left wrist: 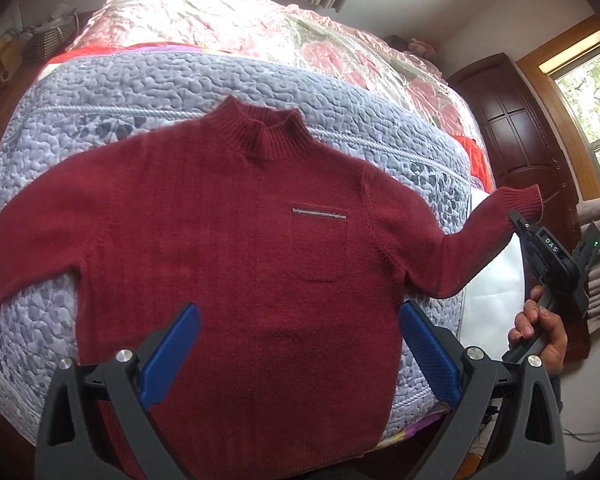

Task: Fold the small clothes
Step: 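Lift the sleeve with the right tool and fold it across the sweater body, then grasp the other sleeve cuff with the left tool and lift it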

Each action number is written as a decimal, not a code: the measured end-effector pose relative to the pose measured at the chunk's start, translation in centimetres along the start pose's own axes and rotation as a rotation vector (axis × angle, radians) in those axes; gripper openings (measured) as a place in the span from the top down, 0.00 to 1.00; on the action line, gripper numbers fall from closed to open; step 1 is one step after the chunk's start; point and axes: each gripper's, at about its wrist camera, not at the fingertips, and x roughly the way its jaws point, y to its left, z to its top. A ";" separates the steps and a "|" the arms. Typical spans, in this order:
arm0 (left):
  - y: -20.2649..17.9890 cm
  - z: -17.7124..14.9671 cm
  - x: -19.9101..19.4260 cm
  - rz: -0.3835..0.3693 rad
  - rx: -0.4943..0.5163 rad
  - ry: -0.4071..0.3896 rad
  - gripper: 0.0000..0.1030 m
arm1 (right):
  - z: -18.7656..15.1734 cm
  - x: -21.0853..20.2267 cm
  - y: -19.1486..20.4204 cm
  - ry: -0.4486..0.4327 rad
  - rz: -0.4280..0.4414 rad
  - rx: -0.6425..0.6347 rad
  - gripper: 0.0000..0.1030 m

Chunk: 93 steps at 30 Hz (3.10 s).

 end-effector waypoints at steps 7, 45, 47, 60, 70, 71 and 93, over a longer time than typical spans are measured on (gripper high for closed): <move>2.9 0.9 -0.1 -0.093 -0.052 -0.017 0.04 | -2.9 4.5 9.5 0.067 0.012 -0.230 0.88; 9.7 7.3 22.3 -0.543 -0.524 0.270 0.04 | -21.1 10.2 14.3 0.447 0.013 -0.464 0.48; 9.2 7.6 23.3 -0.513 -0.518 0.278 0.04 | -21.3 9.4 13.5 0.457 0.011 -0.438 0.48; 6.4 9.0 22.8 -0.316 -0.385 0.252 0.91 | -21.4 8.1 12.8 0.457 0.053 -0.344 0.46; 0.2 12.8 14.9 -0.317 -0.064 0.117 0.92 | -22.2 7.3 13.9 0.490 0.071 -0.325 0.46; -0.4 13.1 13.7 -0.315 -0.033 0.095 0.92 | -22.3 7.2 14.0 0.491 0.070 -0.328 0.46; 11.7 12.9 5.4 -0.231 -0.060 -0.058 0.92 | -24.1 7.9 15.4 0.534 0.087 -0.353 0.46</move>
